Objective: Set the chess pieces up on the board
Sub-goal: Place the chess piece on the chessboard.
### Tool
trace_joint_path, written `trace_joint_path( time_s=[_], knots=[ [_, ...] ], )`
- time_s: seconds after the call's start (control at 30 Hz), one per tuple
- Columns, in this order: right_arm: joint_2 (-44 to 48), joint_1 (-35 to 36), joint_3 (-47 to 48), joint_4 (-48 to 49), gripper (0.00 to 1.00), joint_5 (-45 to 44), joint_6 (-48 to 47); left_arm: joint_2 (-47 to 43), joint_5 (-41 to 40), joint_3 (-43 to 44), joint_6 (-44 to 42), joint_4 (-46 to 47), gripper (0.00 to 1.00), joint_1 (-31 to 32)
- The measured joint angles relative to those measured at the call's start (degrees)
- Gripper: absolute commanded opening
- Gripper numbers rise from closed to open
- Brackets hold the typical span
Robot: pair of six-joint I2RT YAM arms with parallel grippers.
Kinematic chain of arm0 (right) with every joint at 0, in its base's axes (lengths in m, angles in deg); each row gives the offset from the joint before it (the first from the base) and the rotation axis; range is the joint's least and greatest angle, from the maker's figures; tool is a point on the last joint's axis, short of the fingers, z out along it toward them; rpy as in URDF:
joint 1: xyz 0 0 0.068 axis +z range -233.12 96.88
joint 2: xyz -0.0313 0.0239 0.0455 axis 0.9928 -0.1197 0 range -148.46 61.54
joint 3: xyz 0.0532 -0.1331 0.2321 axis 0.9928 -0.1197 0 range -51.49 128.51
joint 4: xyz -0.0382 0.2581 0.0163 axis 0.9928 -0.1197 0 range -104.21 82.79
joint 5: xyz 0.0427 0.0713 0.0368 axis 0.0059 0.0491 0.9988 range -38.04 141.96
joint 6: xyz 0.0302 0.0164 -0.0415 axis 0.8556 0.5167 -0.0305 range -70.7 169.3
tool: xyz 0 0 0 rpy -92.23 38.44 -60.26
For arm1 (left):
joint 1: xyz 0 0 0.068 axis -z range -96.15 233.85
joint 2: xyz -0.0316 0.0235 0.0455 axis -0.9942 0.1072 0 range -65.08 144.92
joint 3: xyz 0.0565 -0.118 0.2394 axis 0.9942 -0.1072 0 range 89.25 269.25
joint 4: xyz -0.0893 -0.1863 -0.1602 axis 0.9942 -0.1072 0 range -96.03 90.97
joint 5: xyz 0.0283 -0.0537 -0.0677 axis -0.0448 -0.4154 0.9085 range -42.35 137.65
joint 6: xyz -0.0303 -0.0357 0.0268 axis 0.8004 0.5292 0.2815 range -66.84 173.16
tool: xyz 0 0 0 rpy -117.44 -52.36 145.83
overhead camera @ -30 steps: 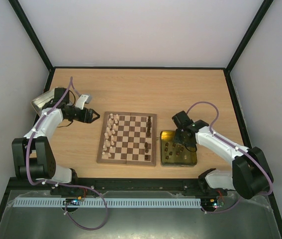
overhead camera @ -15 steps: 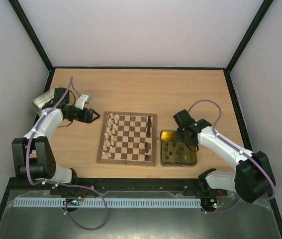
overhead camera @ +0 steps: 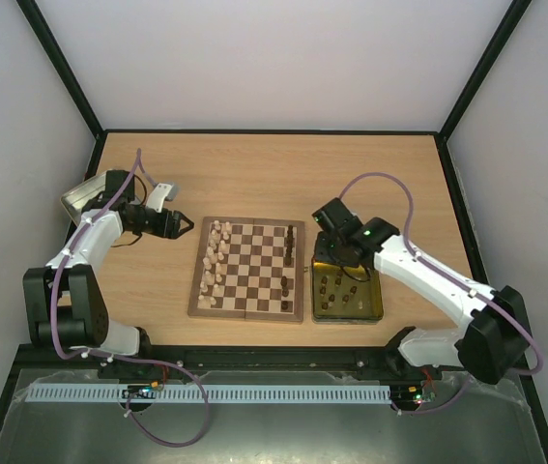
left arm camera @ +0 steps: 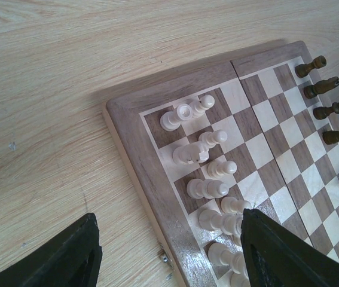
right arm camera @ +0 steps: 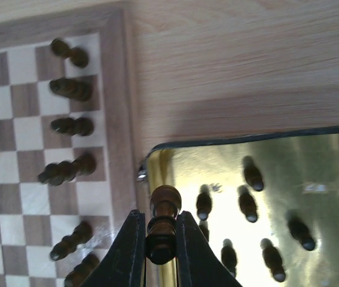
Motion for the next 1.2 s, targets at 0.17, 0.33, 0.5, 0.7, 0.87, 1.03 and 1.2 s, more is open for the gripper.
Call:
trace_joint_path(
  time_s=[0.17,0.33,0.5,0.7,0.87,1.03,1.2],
  knots=[
    [-4.8,5.2,1.8,1.9,0.02,1.0,1.9,0.3,-0.1,0.0,0.0,0.0,0.65,0.0],
    [-9.6,8.9,3.3,4.0,0.02,2.0,3.2,0.3,-0.2,0.0,0.0,0.1,0.65,0.0],
    [-12.6,11.0,5.0,5.9,0.02,2.8,3.6,0.3,-0.4,0.0,0.0,0.2,0.66,0.0],
    [-14.2,11.4,5.1,7.1,0.03,3.3,3.8,0.3,-0.4,0.0,0.0,0.2,0.66,0.0],
    [-15.3,11.6,5.1,8.0,0.04,3.6,3.8,0.3,-0.4,0.0,0.0,0.2,0.66,0.0],
    [-16.0,11.6,5.1,8.7,0.04,3.8,3.8,0.3,-0.4,0.0,0.0,0.2,0.66,0.0],
    [-16.8,11.7,5.1,8.9,0.04,3.6,3.8,0.3,-0.4,0.0,0.0,0.2,0.66,0.0]
  ],
)
